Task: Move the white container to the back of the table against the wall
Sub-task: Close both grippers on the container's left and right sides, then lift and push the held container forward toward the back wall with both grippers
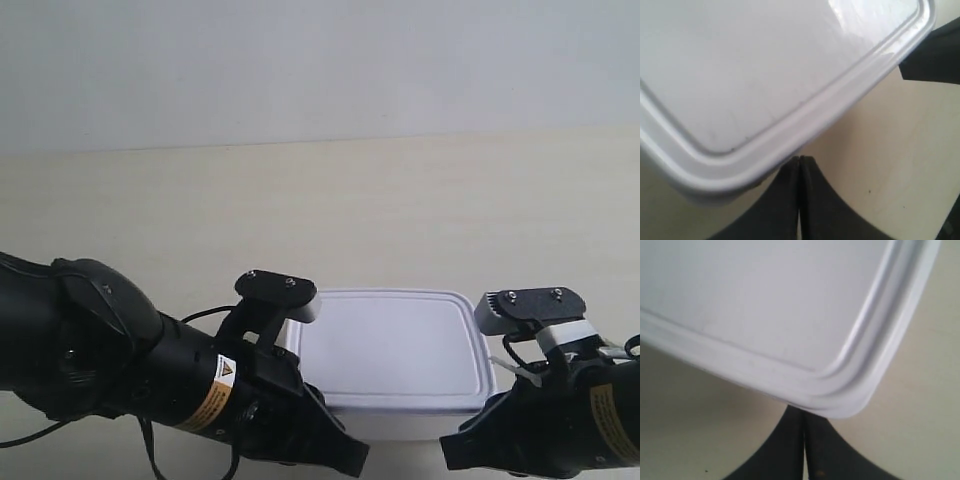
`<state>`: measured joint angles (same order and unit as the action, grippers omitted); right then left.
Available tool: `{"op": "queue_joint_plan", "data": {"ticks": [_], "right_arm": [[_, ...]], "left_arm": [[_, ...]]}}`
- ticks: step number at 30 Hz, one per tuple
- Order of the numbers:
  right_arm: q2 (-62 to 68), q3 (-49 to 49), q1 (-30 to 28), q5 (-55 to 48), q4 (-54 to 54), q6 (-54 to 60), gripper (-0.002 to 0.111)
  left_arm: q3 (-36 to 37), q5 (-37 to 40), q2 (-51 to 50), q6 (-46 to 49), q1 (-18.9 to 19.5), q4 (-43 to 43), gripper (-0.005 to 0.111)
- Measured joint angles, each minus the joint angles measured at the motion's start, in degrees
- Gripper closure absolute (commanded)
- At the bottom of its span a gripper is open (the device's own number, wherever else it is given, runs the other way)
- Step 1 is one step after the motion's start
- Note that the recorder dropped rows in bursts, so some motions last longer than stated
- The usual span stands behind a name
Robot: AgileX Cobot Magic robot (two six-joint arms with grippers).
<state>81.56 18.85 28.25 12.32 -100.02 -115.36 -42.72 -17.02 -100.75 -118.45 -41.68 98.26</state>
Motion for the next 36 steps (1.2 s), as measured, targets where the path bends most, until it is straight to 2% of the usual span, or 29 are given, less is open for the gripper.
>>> {"op": "queue_joint_plan", "data": {"ticks": [21, 31, 36], "right_arm": [[6.72, 7.03, 0.0, -3.33, 0.1, 0.0, 0.108], [9.65, 10.86, 0.0, -3.84, 0.1, 0.0, 0.108], [11.38, 12.88, 0.0, -5.39, 0.1, 0.0, 0.108]], "left_arm": [[-6.13, 6.49, -3.49, 0.79, 0.0, 0.0, 0.107], [-10.14, 7.35, -8.41, 0.88, 0.0, 0.0, 0.107], [-11.97, 7.74, -9.7, 1.13, 1.25, 0.21, 0.107]]}}
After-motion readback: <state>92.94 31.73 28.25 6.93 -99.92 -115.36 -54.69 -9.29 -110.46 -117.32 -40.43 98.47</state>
